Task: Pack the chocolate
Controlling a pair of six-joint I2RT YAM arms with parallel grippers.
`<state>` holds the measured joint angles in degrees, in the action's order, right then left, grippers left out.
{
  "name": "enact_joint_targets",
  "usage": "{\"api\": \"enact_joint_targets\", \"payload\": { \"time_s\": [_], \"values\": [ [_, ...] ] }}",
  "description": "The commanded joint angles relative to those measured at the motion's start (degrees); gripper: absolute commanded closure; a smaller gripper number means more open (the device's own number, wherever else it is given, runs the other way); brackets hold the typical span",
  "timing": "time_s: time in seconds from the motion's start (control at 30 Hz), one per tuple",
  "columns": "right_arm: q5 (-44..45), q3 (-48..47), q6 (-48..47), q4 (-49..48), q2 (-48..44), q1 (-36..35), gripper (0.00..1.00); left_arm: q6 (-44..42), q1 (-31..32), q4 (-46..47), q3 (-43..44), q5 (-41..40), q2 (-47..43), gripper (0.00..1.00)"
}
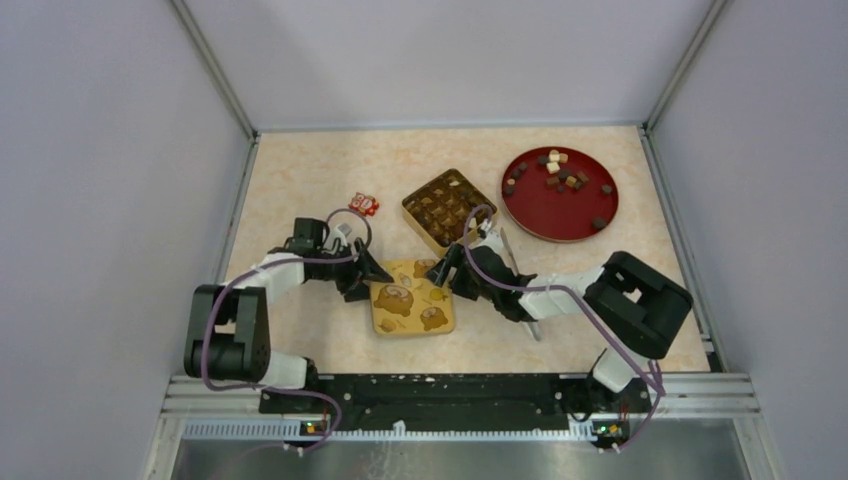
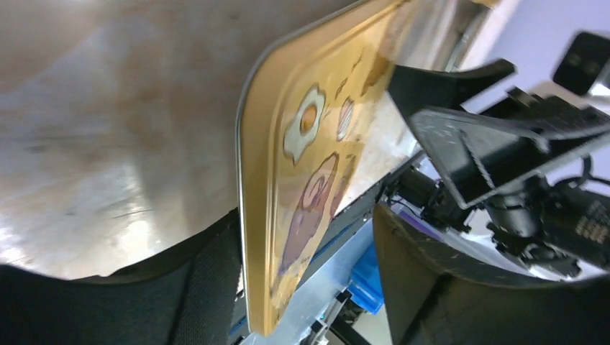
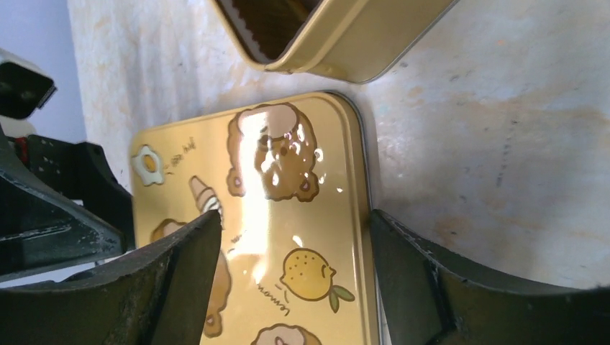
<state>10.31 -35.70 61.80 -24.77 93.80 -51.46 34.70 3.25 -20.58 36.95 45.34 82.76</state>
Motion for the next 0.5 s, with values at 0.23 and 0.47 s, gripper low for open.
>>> {"api": "enact_joint_targets", "payload": {
  "time_s": [0.23, 0.47],
  "values": [
    [-6.3, 1.0, 2.3, -2.3, 3.4, -0.2, 0.27, 1.0, 0.7, 2.6, 0.7, 7.4, -7.4, 0.50],
    [-6.7, 1.4, 2.5, -3.2, 3.9, 0.1, 0.27, -1.6, 0.7, -3.1, 3.6, 2.7, -8.8, 0.75]
  ]
}}
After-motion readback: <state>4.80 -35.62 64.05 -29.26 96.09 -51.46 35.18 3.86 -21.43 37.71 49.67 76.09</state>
